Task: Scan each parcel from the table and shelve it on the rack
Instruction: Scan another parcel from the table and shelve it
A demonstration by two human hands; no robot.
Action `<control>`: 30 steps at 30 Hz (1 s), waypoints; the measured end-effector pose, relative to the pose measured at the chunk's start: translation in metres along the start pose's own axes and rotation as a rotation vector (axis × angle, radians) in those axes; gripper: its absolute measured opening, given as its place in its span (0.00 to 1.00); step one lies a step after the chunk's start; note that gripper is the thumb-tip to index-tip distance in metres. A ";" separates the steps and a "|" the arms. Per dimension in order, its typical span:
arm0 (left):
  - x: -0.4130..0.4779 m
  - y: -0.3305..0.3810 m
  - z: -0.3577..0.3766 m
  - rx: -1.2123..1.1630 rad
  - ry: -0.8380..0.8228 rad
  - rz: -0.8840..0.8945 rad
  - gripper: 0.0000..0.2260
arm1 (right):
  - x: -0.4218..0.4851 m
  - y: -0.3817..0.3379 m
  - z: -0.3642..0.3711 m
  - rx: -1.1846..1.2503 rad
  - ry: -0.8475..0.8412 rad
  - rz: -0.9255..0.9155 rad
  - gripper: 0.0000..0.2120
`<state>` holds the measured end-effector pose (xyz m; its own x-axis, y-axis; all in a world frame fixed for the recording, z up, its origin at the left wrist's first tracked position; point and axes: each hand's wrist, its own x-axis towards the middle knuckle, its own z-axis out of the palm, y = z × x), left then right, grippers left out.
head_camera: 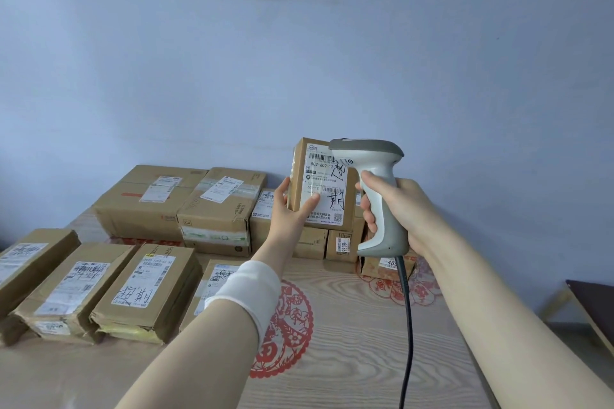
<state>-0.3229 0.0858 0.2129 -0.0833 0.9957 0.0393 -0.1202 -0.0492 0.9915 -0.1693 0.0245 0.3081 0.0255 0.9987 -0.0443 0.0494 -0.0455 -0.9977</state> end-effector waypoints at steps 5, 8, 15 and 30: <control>0.000 0.000 -0.002 -0.014 0.007 -0.014 0.31 | 0.000 -0.001 0.001 -0.014 -0.003 0.009 0.11; 0.002 -0.001 -0.002 -0.011 0.013 -0.014 0.32 | 0.002 0.000 0.001 -0.020 0.001 0.015 0.11; 0.007 -0.004 -0.003 0.002 0.006 -0.022 0.32 | 0.003 0.001 0.000 -0.030 0.009 0.030 0.12; 0.014 -0.006 -0.004 0.009 0.006 -0.028 0.32 | 0.009 0.002 -0.003 -0.027 0.006 0.057 0.12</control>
<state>-0.3271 0.0994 0.2066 -0.0863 0.9962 0.0110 -0.1132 -0.0208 0.9934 -0.1655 0.0329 0.3058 0.0352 0.9943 -0.1010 0.0744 -0.1034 -0.9919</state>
